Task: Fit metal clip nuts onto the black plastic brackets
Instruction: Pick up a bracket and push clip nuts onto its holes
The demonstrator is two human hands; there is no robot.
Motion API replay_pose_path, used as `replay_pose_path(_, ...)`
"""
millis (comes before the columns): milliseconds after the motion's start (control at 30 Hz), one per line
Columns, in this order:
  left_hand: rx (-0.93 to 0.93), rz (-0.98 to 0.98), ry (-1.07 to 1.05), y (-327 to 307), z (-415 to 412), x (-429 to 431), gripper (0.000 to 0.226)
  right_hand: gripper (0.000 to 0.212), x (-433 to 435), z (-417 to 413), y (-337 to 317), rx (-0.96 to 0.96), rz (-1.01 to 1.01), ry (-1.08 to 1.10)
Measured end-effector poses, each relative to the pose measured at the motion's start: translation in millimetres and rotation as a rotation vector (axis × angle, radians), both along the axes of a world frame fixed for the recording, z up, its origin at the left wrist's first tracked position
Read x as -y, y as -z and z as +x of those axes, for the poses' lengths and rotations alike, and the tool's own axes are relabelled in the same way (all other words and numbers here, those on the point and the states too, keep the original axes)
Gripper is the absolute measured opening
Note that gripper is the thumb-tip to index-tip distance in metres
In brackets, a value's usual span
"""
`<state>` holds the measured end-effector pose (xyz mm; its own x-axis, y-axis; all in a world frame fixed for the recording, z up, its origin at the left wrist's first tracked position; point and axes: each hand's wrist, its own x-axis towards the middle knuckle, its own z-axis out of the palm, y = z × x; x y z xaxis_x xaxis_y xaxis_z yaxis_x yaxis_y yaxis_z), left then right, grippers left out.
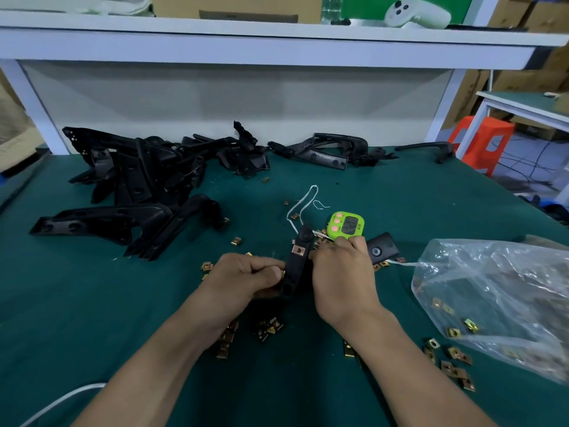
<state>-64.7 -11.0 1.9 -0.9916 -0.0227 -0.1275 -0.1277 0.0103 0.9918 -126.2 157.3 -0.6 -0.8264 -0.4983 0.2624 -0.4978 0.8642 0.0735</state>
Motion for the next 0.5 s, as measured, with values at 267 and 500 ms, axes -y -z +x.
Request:
replay_pose_path(267,0.094,0.058,-0.201,5.2,-0.7,1.1,0.007,0.024,0.9,-1.9,-0.1,-0.011,-0.033,-0.007)
replay_pose_path(500,0.132,-0.110,-0.156,-1.3,0.3,7.1,0.003,0.023,2.9,1.5,-0.9,-0.032,0.037,0.004)
